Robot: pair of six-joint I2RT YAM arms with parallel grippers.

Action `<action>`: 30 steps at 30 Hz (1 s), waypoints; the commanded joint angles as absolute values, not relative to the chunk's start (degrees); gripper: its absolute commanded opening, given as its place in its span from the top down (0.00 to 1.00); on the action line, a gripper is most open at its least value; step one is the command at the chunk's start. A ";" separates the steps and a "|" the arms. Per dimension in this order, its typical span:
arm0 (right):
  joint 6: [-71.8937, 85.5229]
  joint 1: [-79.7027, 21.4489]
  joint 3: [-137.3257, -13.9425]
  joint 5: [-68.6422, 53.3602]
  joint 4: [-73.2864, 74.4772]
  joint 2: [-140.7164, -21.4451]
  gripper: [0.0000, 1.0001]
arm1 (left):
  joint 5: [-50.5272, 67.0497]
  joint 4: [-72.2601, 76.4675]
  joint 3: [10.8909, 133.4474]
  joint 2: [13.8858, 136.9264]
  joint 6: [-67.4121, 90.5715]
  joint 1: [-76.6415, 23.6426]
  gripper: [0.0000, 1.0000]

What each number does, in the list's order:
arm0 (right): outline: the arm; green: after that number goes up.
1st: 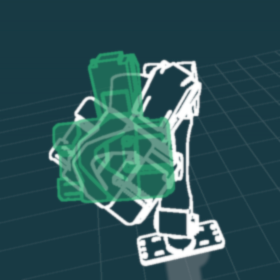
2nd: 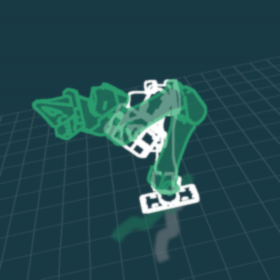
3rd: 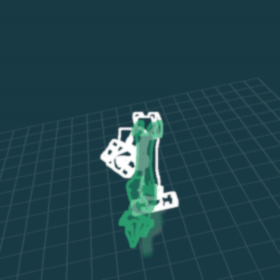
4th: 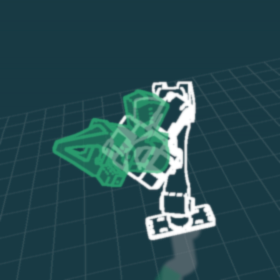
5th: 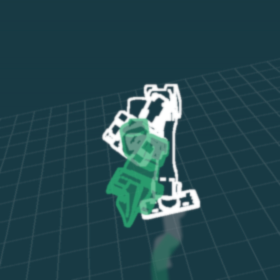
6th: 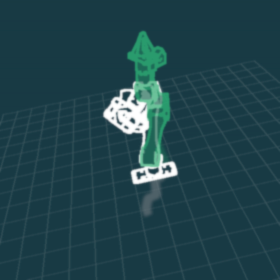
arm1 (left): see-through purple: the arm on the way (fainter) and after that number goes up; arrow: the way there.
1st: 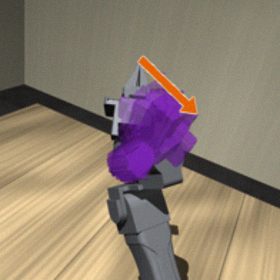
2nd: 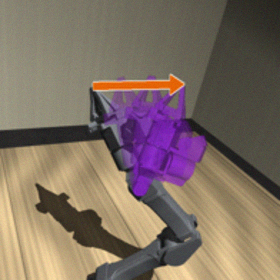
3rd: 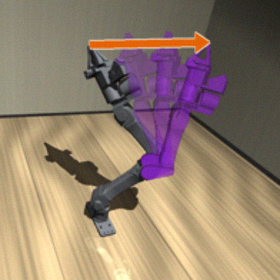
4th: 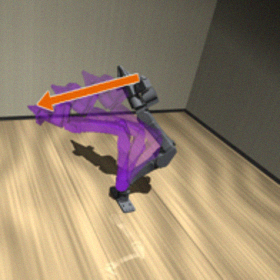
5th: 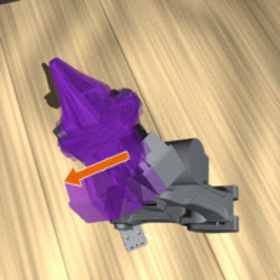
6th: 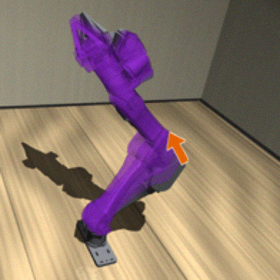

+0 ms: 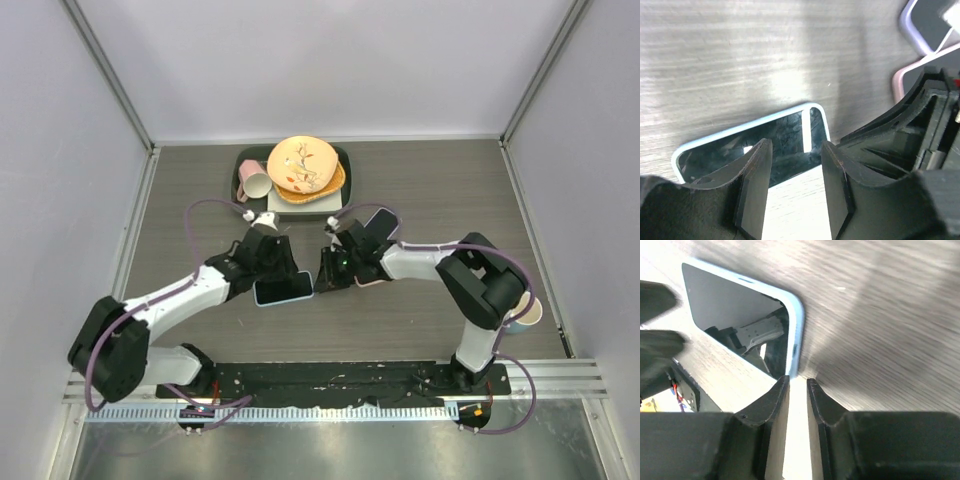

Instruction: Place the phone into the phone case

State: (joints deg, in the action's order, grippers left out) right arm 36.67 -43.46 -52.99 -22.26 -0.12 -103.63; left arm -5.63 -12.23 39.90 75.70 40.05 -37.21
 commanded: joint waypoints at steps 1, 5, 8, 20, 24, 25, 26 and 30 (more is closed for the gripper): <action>33.66 -40.08 -50.63 -18.28 1.23 -96.95 0.72 | -7.38 -8.18 39.12 67.18 39.90 -35.25 0.51; 32.61 -36.92 -47.12 -21.44 -2.09 -90.89 0.71 | -6.77 -6.07 36.83 60.13 39.29 -33.93 0.37; 31.91 -34.37 -44.22 -22.59 -4.56 -83.78 0.66 | -6.94 -5.01 34.82 53.82 38.58 -33.57 0.25; 27.33 -28.39 -41.14 -17.06 -2.46 -61.71 0.23 | -14.76 -5.72 26.29 27.62 37.18 -33.40 0.00; 27.86 -28.39 -38.85 -14.51 -3.95 -56.35 0.07 | -16.17 -5.89 24.26 21.98 37.44 -33.40 0.00; 27.86 -28.39 -38.24 -13.98 -3.96 -55.47 0.05 | -16.26 -5.98 24.17 21.80 37.53 -33.40 0.00; 27.69 -28.30 -37.97 -13.28 -3.96 -54.24 0.04 | -16.35 -6.32 24.08 21.80 37.53 -33.40 0.00; 27.60 -28.30 -37.18 -10.73 -3.17 -52.91 0.02 | -12.32 -6.50 25.83 26.70 36.14 -33.40 0.00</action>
